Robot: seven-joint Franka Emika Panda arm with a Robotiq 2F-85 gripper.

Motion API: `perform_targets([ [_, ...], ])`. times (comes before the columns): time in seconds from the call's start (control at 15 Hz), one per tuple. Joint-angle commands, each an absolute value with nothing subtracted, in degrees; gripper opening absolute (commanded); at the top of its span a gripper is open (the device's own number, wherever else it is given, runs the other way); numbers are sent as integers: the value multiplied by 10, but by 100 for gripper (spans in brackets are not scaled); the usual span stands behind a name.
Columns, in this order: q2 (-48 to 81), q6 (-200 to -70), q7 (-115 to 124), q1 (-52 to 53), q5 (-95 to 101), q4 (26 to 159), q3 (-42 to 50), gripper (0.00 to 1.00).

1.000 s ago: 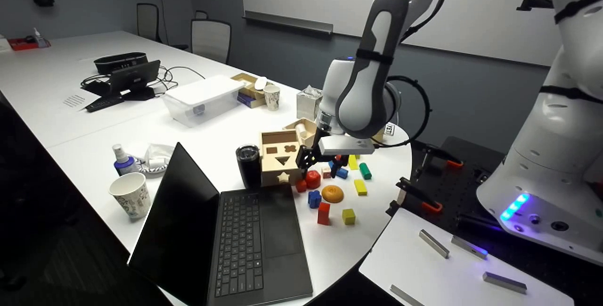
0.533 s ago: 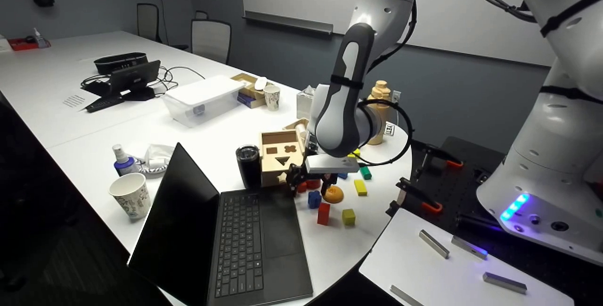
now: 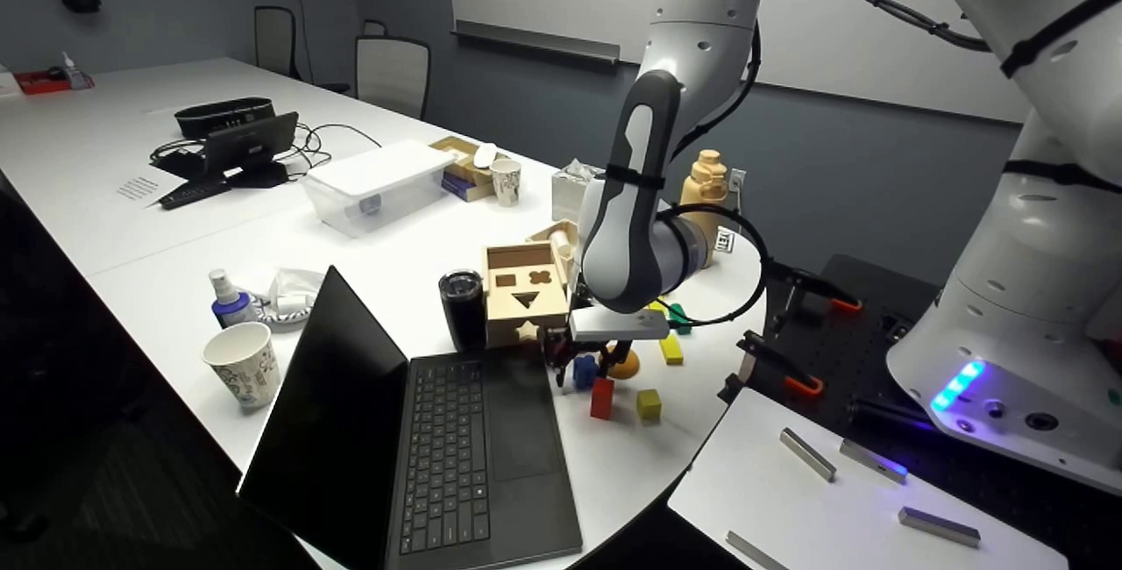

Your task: Place the blue cross and the red rectangular block into the wooden box through their respective shape cutting on the lid

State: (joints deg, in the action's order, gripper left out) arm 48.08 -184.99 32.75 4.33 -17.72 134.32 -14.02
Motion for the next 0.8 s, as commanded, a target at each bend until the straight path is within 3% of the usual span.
perform_targets([
  [0.0,461,-1847,320,94,-208,1349,-108,43],
  [0.27,445,-1830,318,139,-215,1351,-74,16],
  [0.73,394,-1781,326,190,-214,1367,-56,16],
])
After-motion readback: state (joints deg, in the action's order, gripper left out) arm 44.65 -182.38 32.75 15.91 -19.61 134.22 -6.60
